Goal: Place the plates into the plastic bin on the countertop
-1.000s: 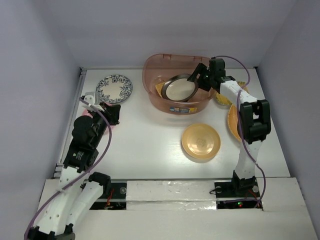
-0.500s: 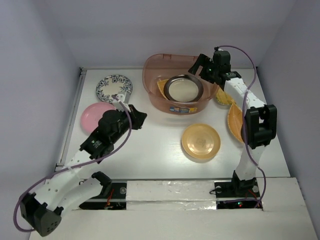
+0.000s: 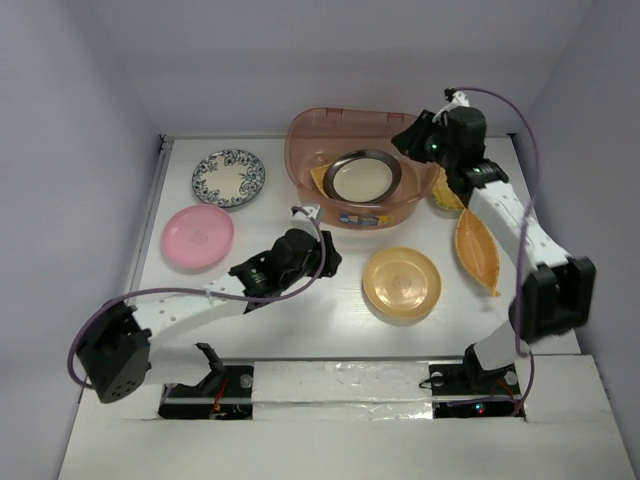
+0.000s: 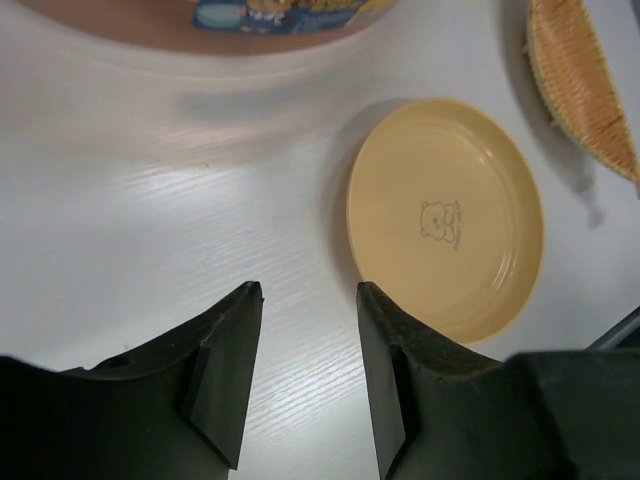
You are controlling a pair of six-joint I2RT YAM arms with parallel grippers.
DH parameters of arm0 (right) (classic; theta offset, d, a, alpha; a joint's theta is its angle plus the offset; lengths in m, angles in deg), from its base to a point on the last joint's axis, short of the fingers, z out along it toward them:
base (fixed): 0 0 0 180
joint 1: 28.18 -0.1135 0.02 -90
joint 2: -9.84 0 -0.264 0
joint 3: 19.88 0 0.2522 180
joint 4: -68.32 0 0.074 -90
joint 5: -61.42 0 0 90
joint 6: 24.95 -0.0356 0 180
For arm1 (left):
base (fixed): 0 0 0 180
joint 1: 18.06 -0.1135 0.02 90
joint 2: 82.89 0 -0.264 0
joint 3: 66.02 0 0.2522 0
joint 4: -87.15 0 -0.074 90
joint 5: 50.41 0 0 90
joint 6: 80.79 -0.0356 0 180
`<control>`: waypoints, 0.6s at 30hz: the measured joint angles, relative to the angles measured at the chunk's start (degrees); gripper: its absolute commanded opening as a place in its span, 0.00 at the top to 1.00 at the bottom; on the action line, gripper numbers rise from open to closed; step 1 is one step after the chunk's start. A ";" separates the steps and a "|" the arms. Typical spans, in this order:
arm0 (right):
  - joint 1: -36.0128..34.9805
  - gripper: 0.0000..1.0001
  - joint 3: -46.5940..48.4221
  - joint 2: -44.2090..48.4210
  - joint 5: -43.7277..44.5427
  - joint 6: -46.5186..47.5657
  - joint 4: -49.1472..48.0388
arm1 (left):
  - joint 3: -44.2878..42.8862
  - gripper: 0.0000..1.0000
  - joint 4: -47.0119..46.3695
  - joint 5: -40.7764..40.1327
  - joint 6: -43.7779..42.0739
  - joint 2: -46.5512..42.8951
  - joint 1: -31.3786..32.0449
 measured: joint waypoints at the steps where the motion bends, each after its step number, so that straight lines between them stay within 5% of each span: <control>1: -0.39 0.62 -1.40 3.54 -0.09 -0.07 -1.62 | 0.00 0.59 -0.70 0.13 0.37 1.81 0.72; 9: -2.19 0.60 -18.51 31.91 -0.92 -0.31 -13.05 | -1.77 0.55 -3.63 -0.28 1.27 15.65 7.02; 18: -2.25 0.61 -35.54 43.47 -1.90 -0.48 -10.12 | -6.49 0.56 -7.56 -0.09 1.33 27.58 8.44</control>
